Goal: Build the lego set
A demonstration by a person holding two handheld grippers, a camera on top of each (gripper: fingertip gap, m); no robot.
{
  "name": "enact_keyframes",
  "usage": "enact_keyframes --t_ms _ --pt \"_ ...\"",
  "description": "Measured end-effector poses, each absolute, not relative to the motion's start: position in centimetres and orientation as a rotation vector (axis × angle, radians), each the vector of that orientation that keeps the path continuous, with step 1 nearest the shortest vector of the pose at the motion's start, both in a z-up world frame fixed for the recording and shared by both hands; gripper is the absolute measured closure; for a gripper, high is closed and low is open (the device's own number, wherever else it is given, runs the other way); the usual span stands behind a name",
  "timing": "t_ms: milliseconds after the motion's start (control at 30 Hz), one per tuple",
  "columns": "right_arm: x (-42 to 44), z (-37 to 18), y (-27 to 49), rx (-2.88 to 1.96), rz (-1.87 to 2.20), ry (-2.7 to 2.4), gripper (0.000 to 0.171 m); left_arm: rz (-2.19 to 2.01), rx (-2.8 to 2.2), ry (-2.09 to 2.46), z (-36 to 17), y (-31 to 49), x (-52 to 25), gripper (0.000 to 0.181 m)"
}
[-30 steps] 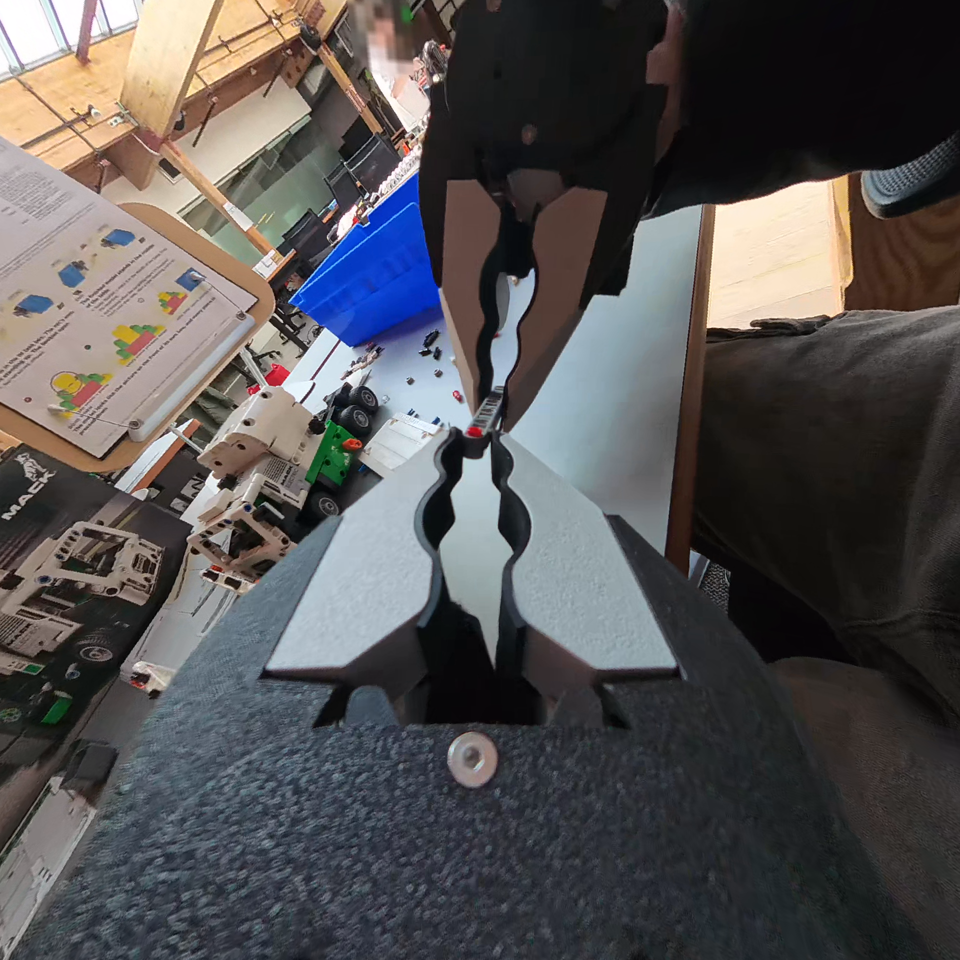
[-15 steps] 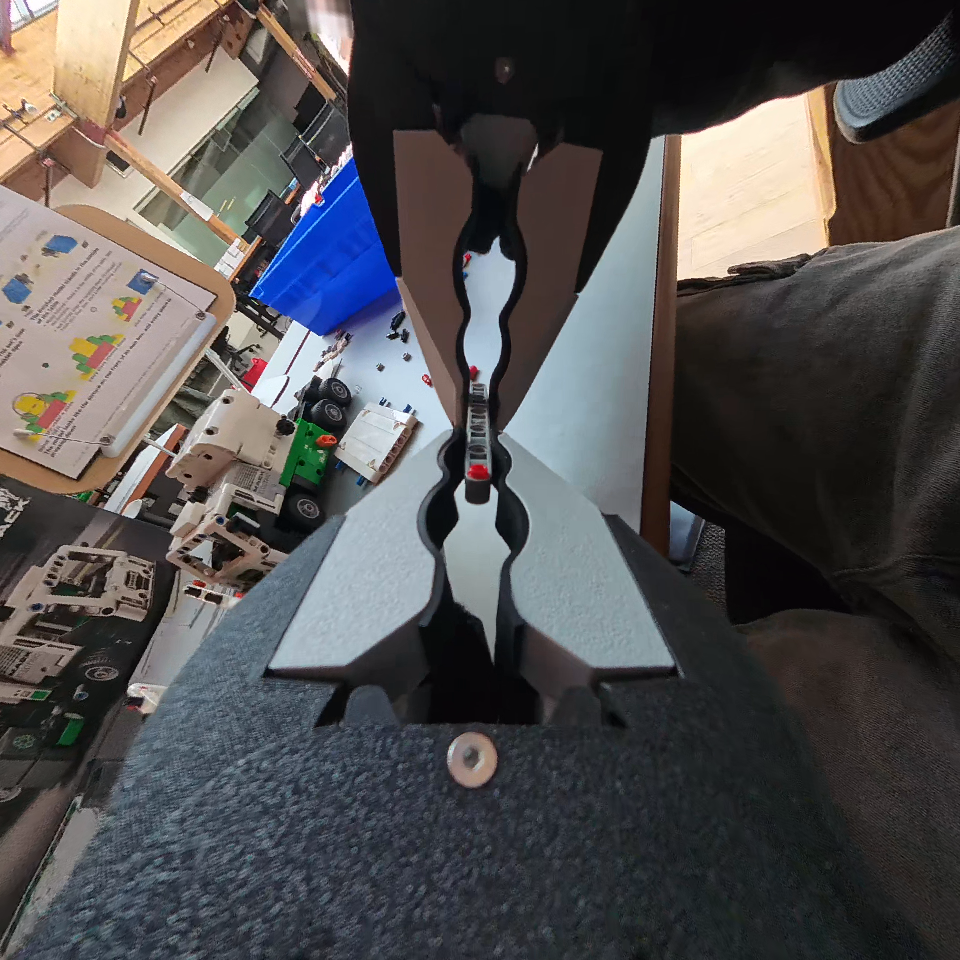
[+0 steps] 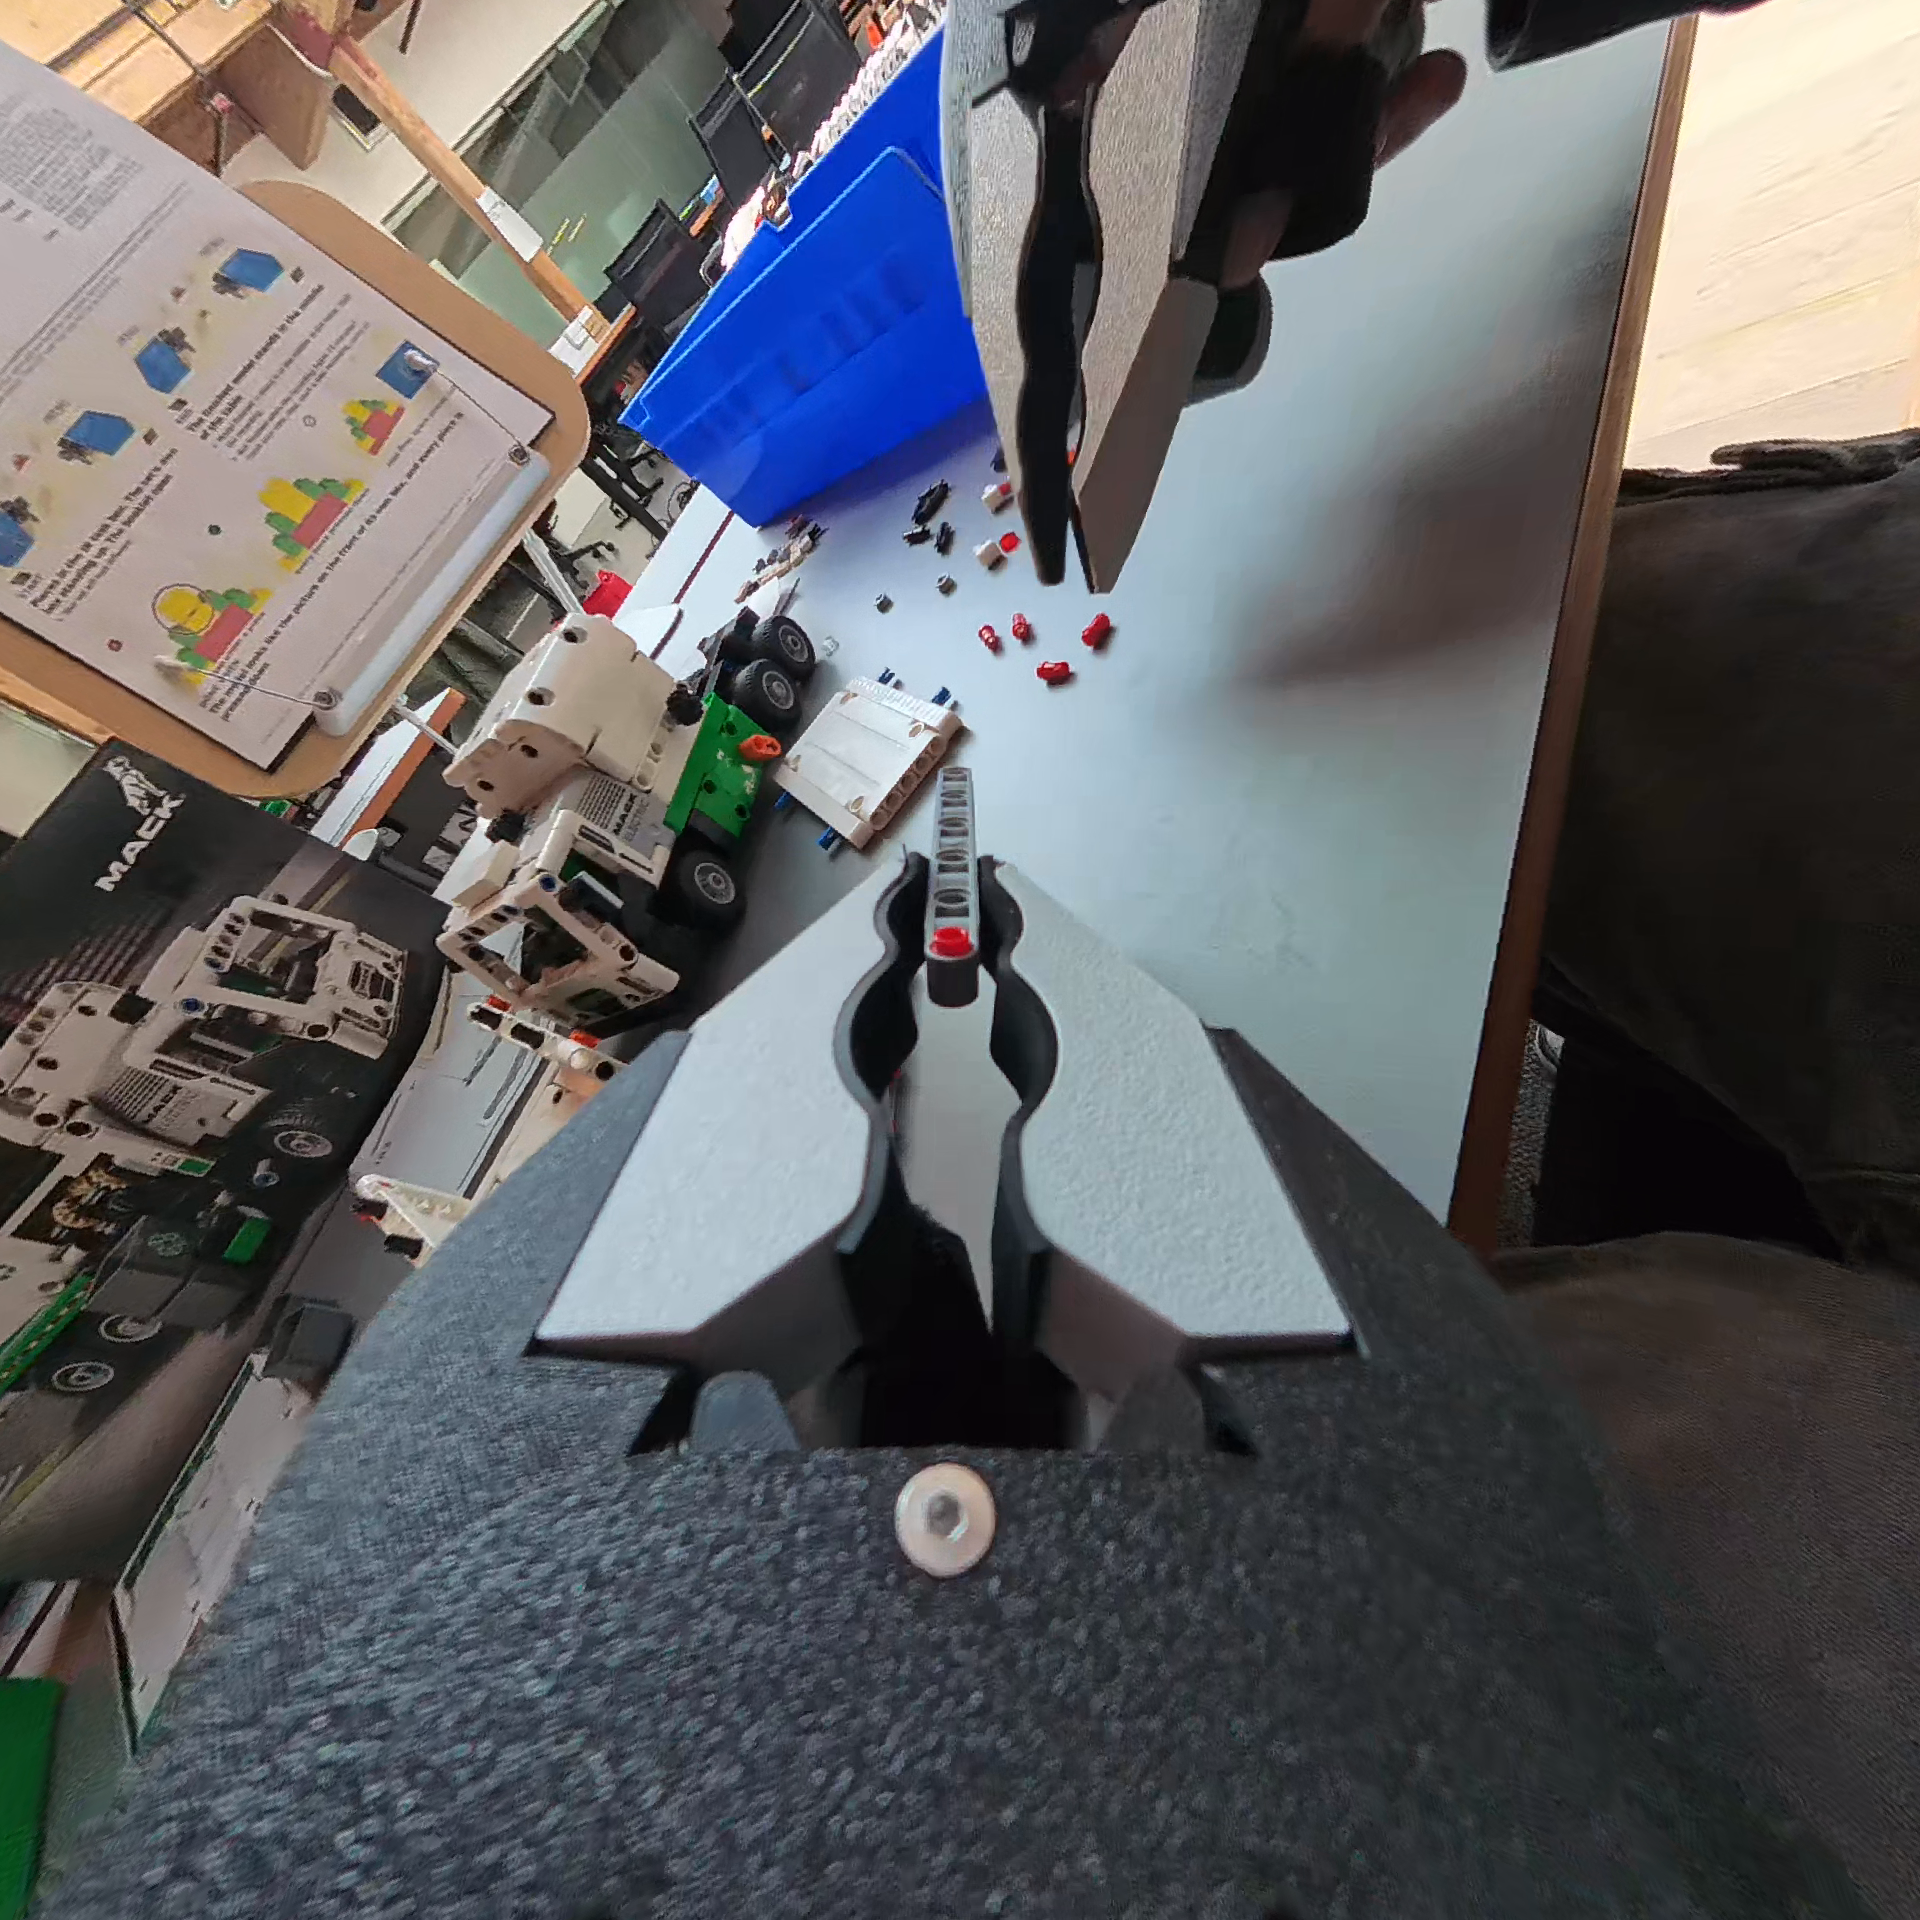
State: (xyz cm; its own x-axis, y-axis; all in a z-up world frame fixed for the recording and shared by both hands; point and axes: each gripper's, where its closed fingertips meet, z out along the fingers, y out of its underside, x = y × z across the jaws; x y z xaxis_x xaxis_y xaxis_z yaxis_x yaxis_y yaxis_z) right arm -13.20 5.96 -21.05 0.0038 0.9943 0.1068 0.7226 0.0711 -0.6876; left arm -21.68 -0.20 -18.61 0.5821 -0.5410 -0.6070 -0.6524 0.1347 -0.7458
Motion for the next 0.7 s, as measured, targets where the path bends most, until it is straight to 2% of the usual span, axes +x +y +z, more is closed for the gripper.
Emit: enact_keyframes --t_ms 500,700 --pt "-12.5 -23.6 7.7 -1.677 0.378 -2.014 0.161 0.09 -1.538 1.076 -19.0 0.1 -21.6 0.176" --pt "-12.6 -23.8 7.5 -1.722 0.441 -2.109 0.167 0.096 -1.538 1.093 -19.2 0.0 -21.5 0.176"
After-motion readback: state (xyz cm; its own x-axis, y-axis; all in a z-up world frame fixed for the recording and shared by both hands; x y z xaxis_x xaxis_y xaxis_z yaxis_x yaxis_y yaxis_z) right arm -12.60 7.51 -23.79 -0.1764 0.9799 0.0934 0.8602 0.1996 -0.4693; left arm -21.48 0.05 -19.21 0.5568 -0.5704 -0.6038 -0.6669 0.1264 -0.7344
